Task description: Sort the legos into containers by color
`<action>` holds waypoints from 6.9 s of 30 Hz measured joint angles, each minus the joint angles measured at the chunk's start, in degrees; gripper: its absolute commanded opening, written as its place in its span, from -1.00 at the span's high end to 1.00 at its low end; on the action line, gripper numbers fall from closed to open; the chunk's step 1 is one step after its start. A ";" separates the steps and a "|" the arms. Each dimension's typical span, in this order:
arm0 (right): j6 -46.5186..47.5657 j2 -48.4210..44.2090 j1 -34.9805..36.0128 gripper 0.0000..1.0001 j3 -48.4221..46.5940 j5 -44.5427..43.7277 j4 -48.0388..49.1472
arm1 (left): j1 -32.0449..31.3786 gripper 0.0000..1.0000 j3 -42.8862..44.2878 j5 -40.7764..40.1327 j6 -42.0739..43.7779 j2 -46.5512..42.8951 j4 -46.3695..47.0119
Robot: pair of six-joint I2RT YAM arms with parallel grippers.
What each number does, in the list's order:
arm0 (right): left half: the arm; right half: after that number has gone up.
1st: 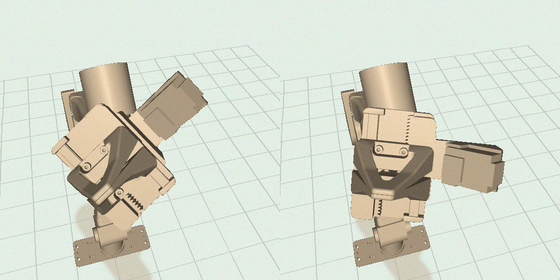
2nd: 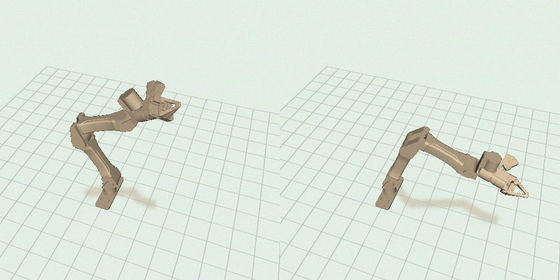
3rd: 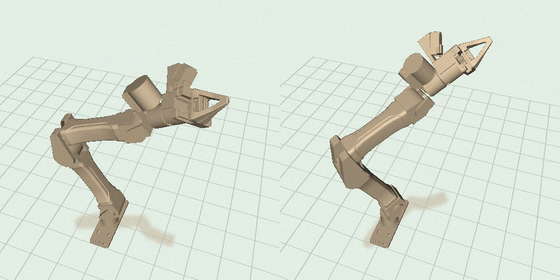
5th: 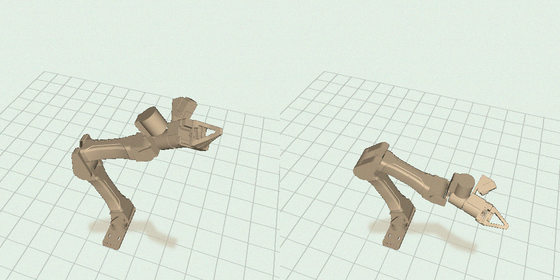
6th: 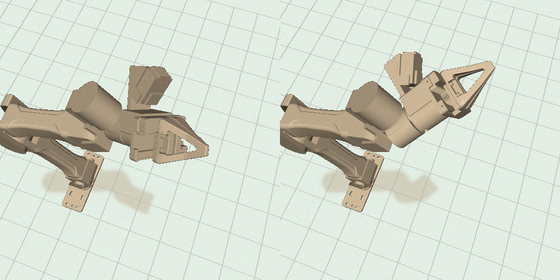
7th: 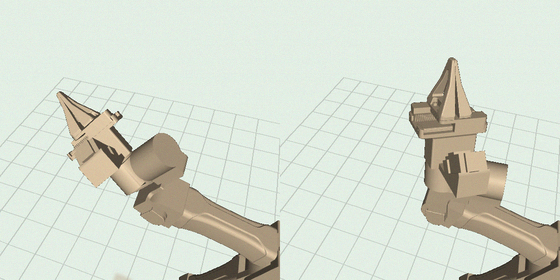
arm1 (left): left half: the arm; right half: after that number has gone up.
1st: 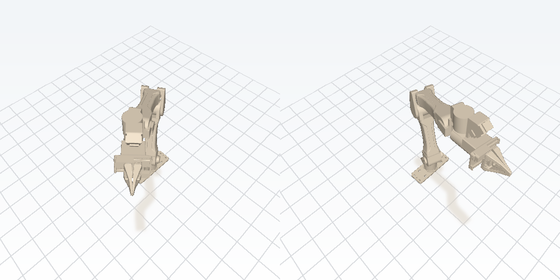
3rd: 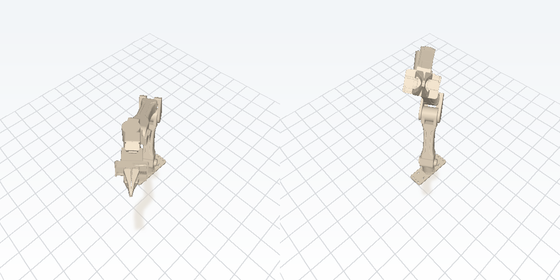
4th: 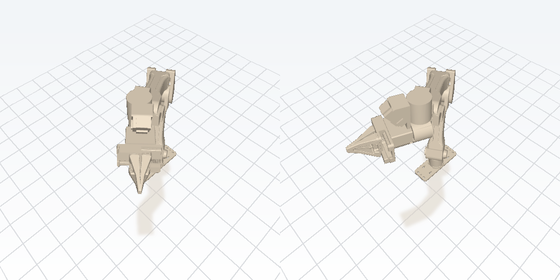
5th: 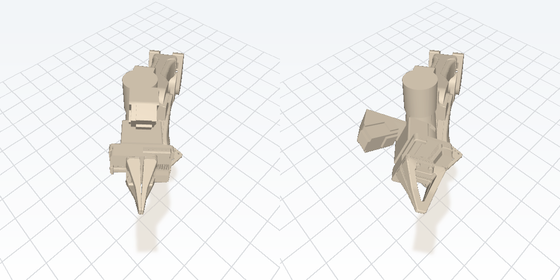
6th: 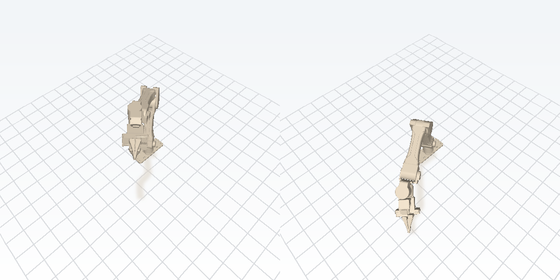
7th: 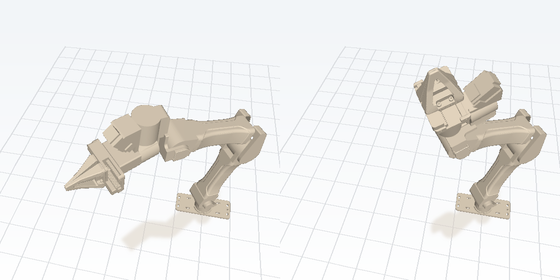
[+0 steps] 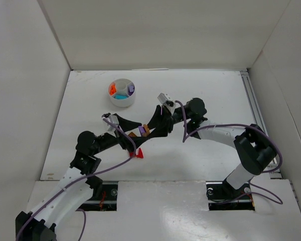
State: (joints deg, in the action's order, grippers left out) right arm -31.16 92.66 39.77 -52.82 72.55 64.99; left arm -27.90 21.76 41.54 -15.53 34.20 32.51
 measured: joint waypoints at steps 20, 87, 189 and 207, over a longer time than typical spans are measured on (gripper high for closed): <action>3.98 0.02 1.16 1.00 -2.01 1.51 -3.69 | 0.02 0.78 0.00 3.67 2.19 -1.70 2.10; 46.84 -3.04 -27.43 1.00 0.37 -4.04 -54.95 | 3.91 0.95 50.34 -69.94 6.38 75.73 -4.09; 59.60 -23.69 9.55 1.00 -1.33 -64.35 -74.77 | -4.42 0.30 14.73 -2.19 -12.00 32.92 0.20; 59.58 -24.39 9.94 0.83 0.04 -65.99 -73.92 | -5.44 1.00 15.39 -4.35 -13.97 32.83 -0.33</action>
State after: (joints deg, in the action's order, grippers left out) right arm 28.42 68.27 49.71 -52.77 6.57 -8.93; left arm -33.34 37.15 37.19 -29.50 67.02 32.18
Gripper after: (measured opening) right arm 0.423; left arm 0.157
